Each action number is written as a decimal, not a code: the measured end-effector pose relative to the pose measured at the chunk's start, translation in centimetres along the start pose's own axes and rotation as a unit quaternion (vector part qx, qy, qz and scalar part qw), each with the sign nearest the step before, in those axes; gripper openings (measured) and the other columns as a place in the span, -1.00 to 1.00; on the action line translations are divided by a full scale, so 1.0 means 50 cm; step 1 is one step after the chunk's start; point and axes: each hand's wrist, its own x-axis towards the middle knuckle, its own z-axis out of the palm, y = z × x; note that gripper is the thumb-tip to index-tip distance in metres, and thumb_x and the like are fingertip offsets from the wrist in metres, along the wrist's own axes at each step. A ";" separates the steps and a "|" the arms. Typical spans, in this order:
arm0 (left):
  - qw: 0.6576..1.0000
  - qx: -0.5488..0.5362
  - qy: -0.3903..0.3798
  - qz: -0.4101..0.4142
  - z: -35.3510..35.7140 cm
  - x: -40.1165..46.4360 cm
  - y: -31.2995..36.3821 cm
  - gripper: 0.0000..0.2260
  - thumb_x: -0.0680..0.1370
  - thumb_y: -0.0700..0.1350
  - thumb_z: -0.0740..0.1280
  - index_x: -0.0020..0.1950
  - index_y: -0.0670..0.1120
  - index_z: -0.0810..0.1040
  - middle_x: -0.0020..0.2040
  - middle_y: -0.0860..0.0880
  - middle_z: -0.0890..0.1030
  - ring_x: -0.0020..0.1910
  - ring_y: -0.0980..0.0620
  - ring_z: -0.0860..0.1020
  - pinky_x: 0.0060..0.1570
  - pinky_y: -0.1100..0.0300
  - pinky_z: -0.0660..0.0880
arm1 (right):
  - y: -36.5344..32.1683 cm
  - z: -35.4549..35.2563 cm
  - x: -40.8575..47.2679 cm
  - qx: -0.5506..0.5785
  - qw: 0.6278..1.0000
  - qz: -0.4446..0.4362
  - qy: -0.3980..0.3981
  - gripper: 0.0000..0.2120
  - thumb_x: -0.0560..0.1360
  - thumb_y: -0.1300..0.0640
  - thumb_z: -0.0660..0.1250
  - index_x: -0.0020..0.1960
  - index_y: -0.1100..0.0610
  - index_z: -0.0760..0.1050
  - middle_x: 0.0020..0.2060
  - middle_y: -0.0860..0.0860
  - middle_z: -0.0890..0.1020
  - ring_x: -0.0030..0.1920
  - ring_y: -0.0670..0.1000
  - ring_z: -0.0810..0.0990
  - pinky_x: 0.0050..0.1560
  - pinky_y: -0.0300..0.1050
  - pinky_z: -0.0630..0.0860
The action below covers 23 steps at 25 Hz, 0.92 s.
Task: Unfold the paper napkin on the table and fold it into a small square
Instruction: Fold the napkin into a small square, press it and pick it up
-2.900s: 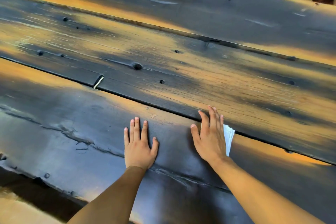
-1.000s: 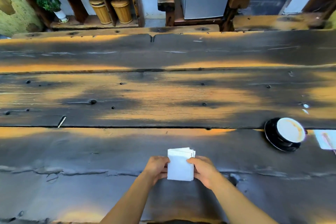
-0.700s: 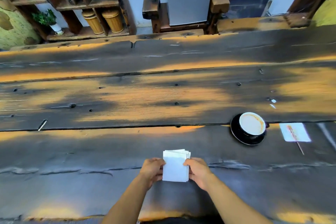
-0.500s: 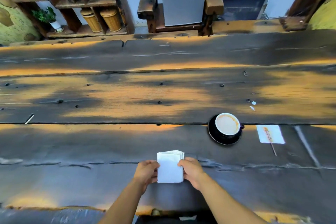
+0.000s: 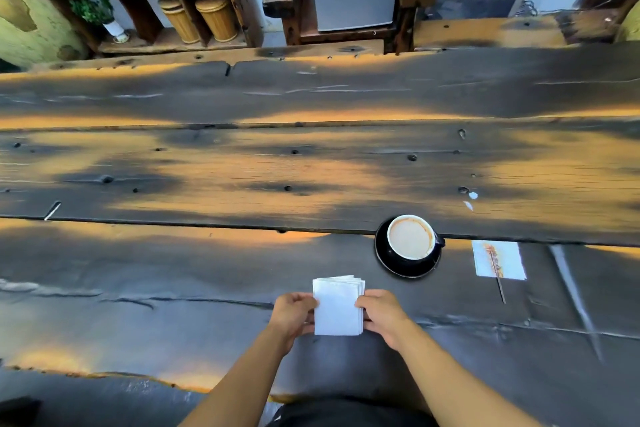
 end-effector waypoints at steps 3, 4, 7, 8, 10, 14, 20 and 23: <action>1.000 0.018 0.009 0.004 0.014 0.041 0.039 -0.88 0.59 -0.30 0.31 0.11 -0.30 0.55 -0.08 -0.23 0.70 -0.27 -0.11 0.68 -0.36 0.12 0.60 | -0.029 -0.004 0.030 -0.013 0.999 -0.011 0.029 -0.82 0.51 0.39 0.23 -0.02 0.31 0.61 -0.12 0.18 0.68 -0.10 0.14 0.65 -0.05 0.03 0.62; 1.000 0.021 0.014 0.006 0.021 0.054 0.053 -0.90 0.59 -0.31 0.31 0.09 -0.28 0.56 -0.09 -0.22 0.70 -0.26 -0.11 0.68 -0.33 0.10 0.62 | -0.039 -0.003 0.042 -0.023 0.999 -0.019 0.043 -0.81 0.51 0.39 0.23 -0.08 0.25 0.62 -0.12 0.17 0.69 -0.10 0.14 0.66 -0.03 0.04 0.61; 0.999 0.039 0.022 0.016 0.037 0.100 0.107 -0.91 0.59 -0.31 0.32 0.08 -0.23 0.56 -0.10 -0.20 0.68 -0.25 -0.10 0.65 -0.28 0.09 0.66 | -0.086 0.010 0.081 -0.069 0.993 -0.040 0.084 -0.76 0.51 0.38 0.20 -0.20 0.15 0.57 -0.25 0.09 0.63 -0.25 0.04 0.55 -0.25 -0.11 0.46; 0.999 0.042 0.026 0.017 0.042 0.119 0.125 -0.91 0.59 -0.32 0.32 0.07 -0.23 0.55 -0.10 -0.20 0.67 -0.25 -0.10 0.63 -0.28 0.11 0.65 | -0.102 0.016 0.095 -0.086 0.990 -0.045 0.100 -0.73 0.51 0.37 0.18 -0.26 0.12 0.51 -0.34 0.04 0.56 -0.32 0.01 0.47 -0.32 -0.15 0.35; 0.998 0.049 0.035 0.021 0.050 0.164 0.155 -0.92 0.57 -0.32 0.33 0.03 -0.20 0.55 -0.08 -0.20 0.66 -0.25 -0.10 0.59 -0.26 0.08 0.65 | -0.140 0.027 0.121 -0.128 0.982 -0.059 0.127 -0.72 0.50 0.36 0.16 -0.30 0.09 0.44 -0.38 -0.01 0.48 -0.34 0.03 0.40 -0.36 -0.14 0.26; 0.993 0.101 0.055 0.032 0.045 0.248 0.185 -0.89 0.42 -0.21 0.37 -0.15 -0.03 0.66 -0.14 -0.07 0.75 -0.19 -0.12 0.68 0.03 -0.15 0.65 | -0.183 0.050 0.173 -0.219 0.960 -0.087 0.153 -0.79 0.50 0.26 0.20 0.07 0.18 0.56 -0.06 0.08 0.63 -0.06 0.15 0.58 -0.16 -0.10 0.38; 0.985 0.150 0.069 0.052 0.042 0.296 0.187 -0.88 0.47 -0.16 0.39 -0.05 0.01 0.67 -0.12 0.02 0.73 -0.12 -0.06 0.70 0.01 -0.06 0.66 | -0.187 0.078 0.189 -0.280 0.934 -0.120 0.187 -0.68 0.48 0.23 0.27 0.21 0.24 0.51 0.14 0.19 0.56 0.15 0.22 0.55 0.18 0.02 0.50; 0.986 0.144 0.059 0.058 0.036 0.296 0.178 -0.90 0.46 -0.10 0.36 -0.05 0.03 0.63 -0.09 0.01 0.71 -0.07 -0.09 0.68 0.05 -0.10 0.64 | -0.189 0.080 0.177 -0.301 0.927 -0.116 0.190 -0.66 0.49 0.19 0.26 0.25 0.23 0.48 0.17 0.18 0.52 0.18 0.20 0.52 0.19 0.00 0.48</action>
